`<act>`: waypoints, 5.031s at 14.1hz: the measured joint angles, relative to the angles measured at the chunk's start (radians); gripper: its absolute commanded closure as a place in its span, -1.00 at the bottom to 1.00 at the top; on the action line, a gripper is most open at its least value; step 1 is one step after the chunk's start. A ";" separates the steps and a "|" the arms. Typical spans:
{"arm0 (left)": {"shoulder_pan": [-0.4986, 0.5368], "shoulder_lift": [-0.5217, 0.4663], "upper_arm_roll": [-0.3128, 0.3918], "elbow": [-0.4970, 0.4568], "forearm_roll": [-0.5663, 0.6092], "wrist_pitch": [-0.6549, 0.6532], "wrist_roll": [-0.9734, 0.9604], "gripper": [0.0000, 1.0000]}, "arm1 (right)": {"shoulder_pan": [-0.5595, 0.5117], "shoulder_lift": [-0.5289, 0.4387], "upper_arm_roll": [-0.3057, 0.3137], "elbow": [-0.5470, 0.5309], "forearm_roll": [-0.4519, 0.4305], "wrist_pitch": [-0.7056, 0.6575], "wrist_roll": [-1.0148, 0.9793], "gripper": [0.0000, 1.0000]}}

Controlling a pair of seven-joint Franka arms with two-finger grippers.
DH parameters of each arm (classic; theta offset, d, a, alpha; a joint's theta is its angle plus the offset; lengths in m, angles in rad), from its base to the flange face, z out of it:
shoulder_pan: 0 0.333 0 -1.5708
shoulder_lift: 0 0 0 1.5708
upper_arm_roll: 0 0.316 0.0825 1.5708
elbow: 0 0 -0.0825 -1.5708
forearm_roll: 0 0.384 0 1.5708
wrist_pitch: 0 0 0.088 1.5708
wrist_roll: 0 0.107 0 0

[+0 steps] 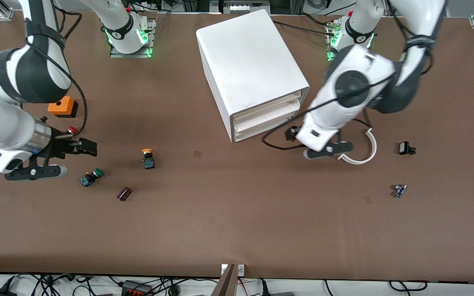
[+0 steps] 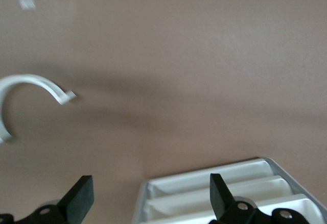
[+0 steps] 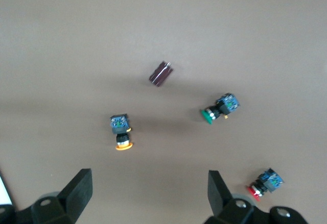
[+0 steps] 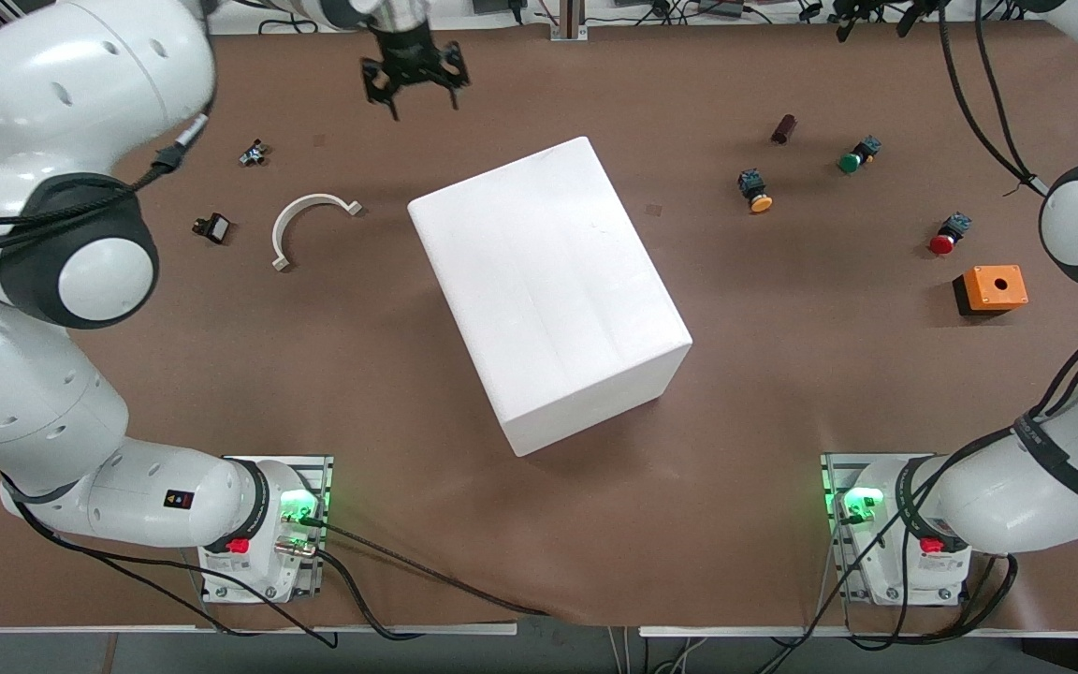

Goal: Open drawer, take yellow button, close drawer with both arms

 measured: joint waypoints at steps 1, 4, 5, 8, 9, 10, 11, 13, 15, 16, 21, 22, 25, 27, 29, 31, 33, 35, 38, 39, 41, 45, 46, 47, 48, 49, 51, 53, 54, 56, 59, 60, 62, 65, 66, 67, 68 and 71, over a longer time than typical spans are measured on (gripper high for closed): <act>0.045 -0.012 0.001 0.008 0.007 -0.016 0.068 -1.00 | -0.001 -0.005 -0.013 0.017 0.000 -0.003 0.000 -1.00; 0.158 -0.058 0.002 0.022 0.034 -0.037 0.264 -1.00 | -0.004 -0.014 -0.062 0.060 0.000 -0.071 0.000 -1.00; 0.187 -0.080 0.002 0.024 0.035 -0.053 0.315 -1.00 | -0.006 -0.015 -0.077 0.082 0.000 -0.105 0.000 -1.00; 0.263 -0.154 0.005 0.026 0.035 -0.139 0.439 -1.00 | -0.042 -0.023 -0.096 0.136 0.035 -0.169 0.000 -1.00; 0.274 -0.183 0.019 0.023 0.029 -0.159 0.487 -1.00 | -0.066 -0.034 -0.096 0.144 0.050 -0.177 0.000 -1.00; 0.263 -0.217 0.059 0.013 0.007 -0.175 0.530 -1.00 | -0.090 -0.048 -0.094 0.146 0.059 -0.186 -0.002 -1.00; 0.230 -0.254 0.122 -0.007 -0.018 -0.183 0.569 -1.00 | -0.117 -0.063 -0.084 0.146 0.062 -0.196 -0.008 -1.00; 0.136 -0.320 0.259 -0.051 -0.046 -0.187 0.633 -1.00 | -0.208 -0.091 0.007 0.144 0.050 -0.210 -0.012 -1.00; 0.096 -0.359 0.298 -0.076 -0.048 -0.187 0.649 -1.00 | -0.290 -0.122 0.112 0.118 -0.009 -0.212 -0.012 -1.00; 0.090 -0.368 0.299 -0.087 -0.048 -0.187 0.649 -1.00 | -0.303 -0.139 0.135 0.097 -0.030 -0.212 -0.012 -1.00; 0.085 -0.372 0.299 -0.115 -0.049 -0.194 0.648 -1.00 | -0.305 -0.178 0.152 0.014 -0.047 -0.197 -0.012 -1.00; 0.085 -0.373 0.299 -0.115 -0.049 -0.198 0.648 -1.00 | -0.305 -0.189 0.152 -0.013 -0.048 -0.181 -0.012 -1.00; 0.085 -0.373 0.299 -0.115 -0.049 -0.202 0.648 -1.00 | -0.305 -0.260 0.152 -0.133 -0.050 -0.119 -0.012 -1.00; 0.085 -0.373 0.299 -0.115 -0.049 -0.203 0.648 -1.00 | -0.305 -0.297 0.152 -0.181 -0.051 -0.108 -0.012 -1.00; 0.085 -0.373 0.299 -0.115 -0.049 -0.203 0.648 -1.00 | -0.305 -0.310 0.155 -0.198 -0.073 -0.099 -0.012 -1.00; 0.085 -0.373 0.299 -0.115 -0.049 -0.203 0.648 -1.00 | -0.305 -0.311 0.156 -0.205 -0.089 -0.090 -0.012 -1.00; 0.084 -0.374 0.299 -0.115 -0.049 -0.203 0.648 -1.00 | -0.305 -0.311 0.157 -0.207 -0.090 -0.089 -0.020 -1.00; 0.083 -0.376 0.299 -0.115 -0.049 -0.203 0.648 -1.00 | -0.305 -0.311 0.158 -0.207 -0.090 -0.081 -0.022 -1.00; 0.082 -0.378 0.299 -0.115 -0.049 -0.203 0.648 -1.00 | -0.305 -0.311 0.158 -0.208 -0.092 -0.074 -0.033 -1.00; 0.082 -0.379 0.299 -0.115 -0.049 -0.204 0.648 -1.00 | -0.305 -0.311 0.158 -0.211 -0.092 -0.074 -0.038 -1.00; 0.082 -0.379 0.299 -0.115 -0.049 -0.204 0.648 -1.00 | -0.305 -0.314 0.158 -0.226 -0.092 -0.072 -0.039 -1.00; 0.082 -0.379 0.299 -0.115 -0.049 -0.212 0.648 -1.00 | -0.305 -0.321 0.159 -0.229 -0.092 -0.069 -0.039 -1.00; 0.082 -0.379 0.299 -0.115 -0.049 -0.212 0.648 -1.00 | -0.305 -0.323 0.160 -0.229 -0.092 -0.069 -0.039 -1.00; 0.082 -0.379 0.299 -0.115 -0.049 -0.213 0.648 -1.00 | -0.305 -0.324 0.161 -0.229 -0.092 -0.069 -0.039 -1.00; 0.082 -0.379 0.299 -0.115 -0.049 -0.213 0.648 -1.00 | -0.305 -0.326 0.161 -0.229 -0.092 -0.069 -0.034 -1.00; 0.082 -0.379 0.299 -0.115 -0.049 -0.213 0.648 -1.00 | -0.305 -0.327 0.161 -0.229 -0.092 -0.069 -0.020 -1.00; 0.082 -0.379 0.299 -0.115 -0.049 -0.214 0.648 -1.00 | -0.305 -0.329 0.162 -0.229 -0.092 -0.070 -0.013 -1.00; 0.082 -0.379 0.299 -0.115 -0.049 -0.214 0.648 -1.00 | -0.305 -0.330 0.162 -0.229 -0.092 -0.072 -0.032 -1.00; 0.082 -0.379 0.299 -0.115 -0.049 -0.214 0.648 -1.00 | -0.305 -0.330 0.162 -0.229 -0.092 -0.073 -0.034 -1.00; 0.082 -0.379 0.299 -0.115 -0.049 -0.216 0.648 -1.00 | -0.305 -0.330 0.163 -0.229 -0.092 -0.073 -0.034 -1.00; 0.082 -0.379 0.299 -0.115 -0.049 -0.217 0.648 -1.00 | -0.305 -0.330 0.163 -0.230 -0.092 -0.073 -0.034 -1.00; 0.082 -0.379 0.299 -0.115 -0.049 -0.217 0.648 -1.00 | -0.305 -0.330 0.163 -0.230 -0.092 -0.073 -0.033 -1.00; 0.082 -0.379 0.299 -0.115 -0.049 -0.217 0.648 -1.00 | -0.305 -0.330 0.163 -0.231 -0.092 -0.073 -0.031 -1.00; 0.082 -0.379 0.299 -0.115 -0.049 -0.217 0.648 -1.00 | -0.304 -0.330 0.163 -0.231 -0.092 -0.073 -0.030 -1.00; 0.082 -0.379 0.299 -0.115 -0.049 -0.217 0.648 -1.00 | -0.304 -0.330 0.163 -0.231 -0.092 -0.073 -0.030 -1.00; 0.082 -0.379 0.299 -0.115 -0.049 -0.218 0.648 -1.00 | -0.304 -0.330 0.163 -0.231 -0.092 -0.073 -0.030 -1.00; 0.082 -0.379 0.299 -0.115 -0.049 -0.218 0.648 -1.00 | -0.304 -0.330 0.163 -0.231 -0.092 -0.073 -0.030 -1.00; 0.082 -0.379 0.299 -0.115 -0.049 -0.219 0.648 -1.00 | -0.304 -0.329 0.163 -0.232 -0.092 -0.073 -0.030 -1.00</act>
